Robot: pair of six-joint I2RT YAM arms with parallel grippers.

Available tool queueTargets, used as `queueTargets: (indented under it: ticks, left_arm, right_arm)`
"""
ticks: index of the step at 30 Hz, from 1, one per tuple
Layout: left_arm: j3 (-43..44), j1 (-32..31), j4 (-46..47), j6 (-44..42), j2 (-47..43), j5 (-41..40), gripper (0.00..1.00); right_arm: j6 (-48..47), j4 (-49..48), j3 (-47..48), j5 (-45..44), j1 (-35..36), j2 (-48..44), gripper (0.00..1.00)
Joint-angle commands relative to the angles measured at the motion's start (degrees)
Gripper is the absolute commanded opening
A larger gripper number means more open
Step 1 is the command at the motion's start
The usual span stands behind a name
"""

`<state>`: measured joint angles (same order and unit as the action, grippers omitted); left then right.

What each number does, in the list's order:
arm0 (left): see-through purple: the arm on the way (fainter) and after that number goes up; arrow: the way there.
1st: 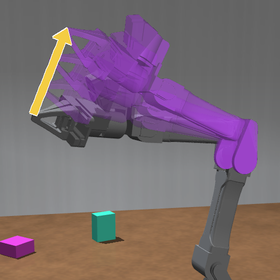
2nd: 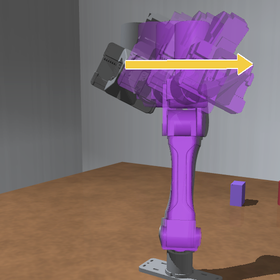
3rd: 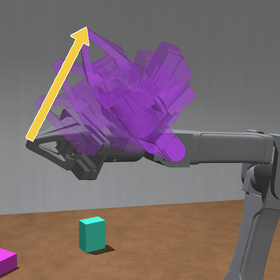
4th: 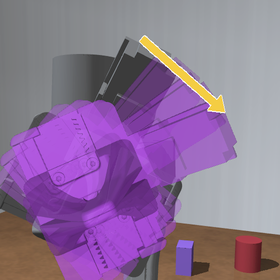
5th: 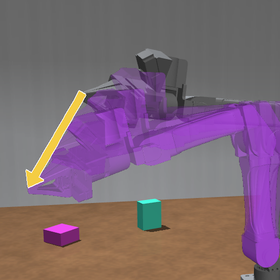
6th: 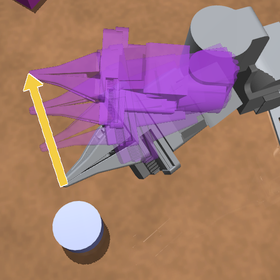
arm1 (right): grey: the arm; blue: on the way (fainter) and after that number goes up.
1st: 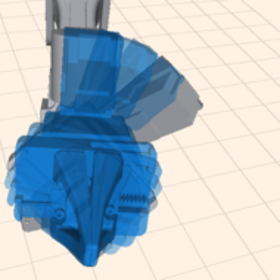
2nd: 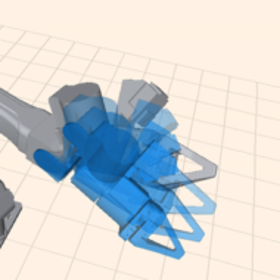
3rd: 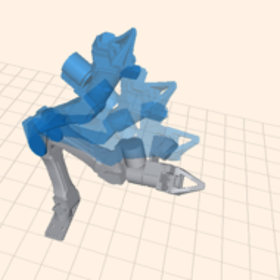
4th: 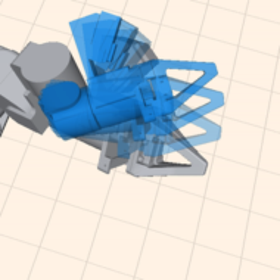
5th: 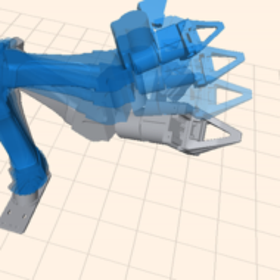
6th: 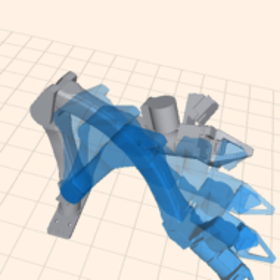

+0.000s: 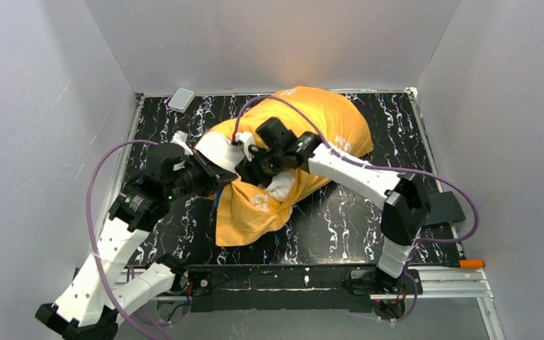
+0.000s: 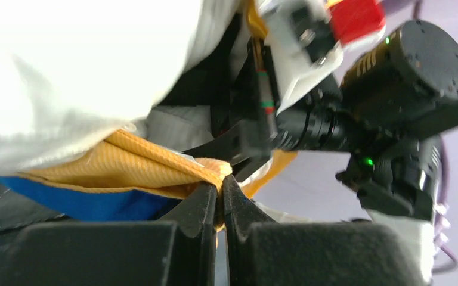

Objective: Put the pillow into the pillowcase
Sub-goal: Stuff the pillow into the pillowcase.

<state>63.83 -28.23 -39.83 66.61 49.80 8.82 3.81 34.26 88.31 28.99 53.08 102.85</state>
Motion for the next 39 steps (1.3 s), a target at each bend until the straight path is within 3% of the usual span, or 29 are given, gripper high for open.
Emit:
queueTargets:
  ticks: [1, 4, 10, 15, 21, 24, 29, 35, 39]
  left_arm:
    - [1.24, 1.82, 22.61, 0.31, -11.93, -1.82, 0.0]
    - [-4.35, 1.85, 25.8, 1.13, -14.93, 2.44, 0.0]
    - [-10.99, 1.81, 37.6, 3.71, -15.72, 9.36, 0.0]
    - [-9.81, 1.85, 36.89, 4.0, -13.35, 10.15, 0.0]
    - [-9.47, 1.85, 30.43, 4.17, -12.8, 6.11, 0.0]
    - [-10.84, 1.83, 28.19, 4.82, -13.91, 4.5, 0.0]
    - [-13.8, 1.86, 26.98, 5.98, -15.3, 3.82, 0.0]
    - [-14.33, 1.86, 26.83, 6.35, -14.33, 6.46, 0.0]
    - [-14.63, 1.82, 26.68, 6.27, -13.68, 8.22, 0.0]
  right_arm:
    - [4.06, 25.0, 6.18, -3.96, -6.96, -3.35, 0.82]
    - [7.66, 21.1, 8.22, -0.44, -11.0, -5.73, 0.86]
    - [14.47, 10.58, 2.14, 6.39, -13.76, -8.6, 0.89]
    - [17.47, 4.22, 2.08, 12.25, -14.55, -9.44, 0.86]
    - [16.39, 0.37, 11.05, 19.93, -14.27, -11.04, 0.82]
    - [22.54, -12.72, 11.8, 25.46, -13.9, -13.24, 0.79]
    - [44.18, -42.05, 8.45, 28.76, -13.45, -12.51, 0.76]
    - [38.8, -35.41, 21.39, 24.06, -9.25, -2.51, 0.71]
    - [28.57, -17.81, 37.32, 15.02, -4.9, 7.2, 0.71]
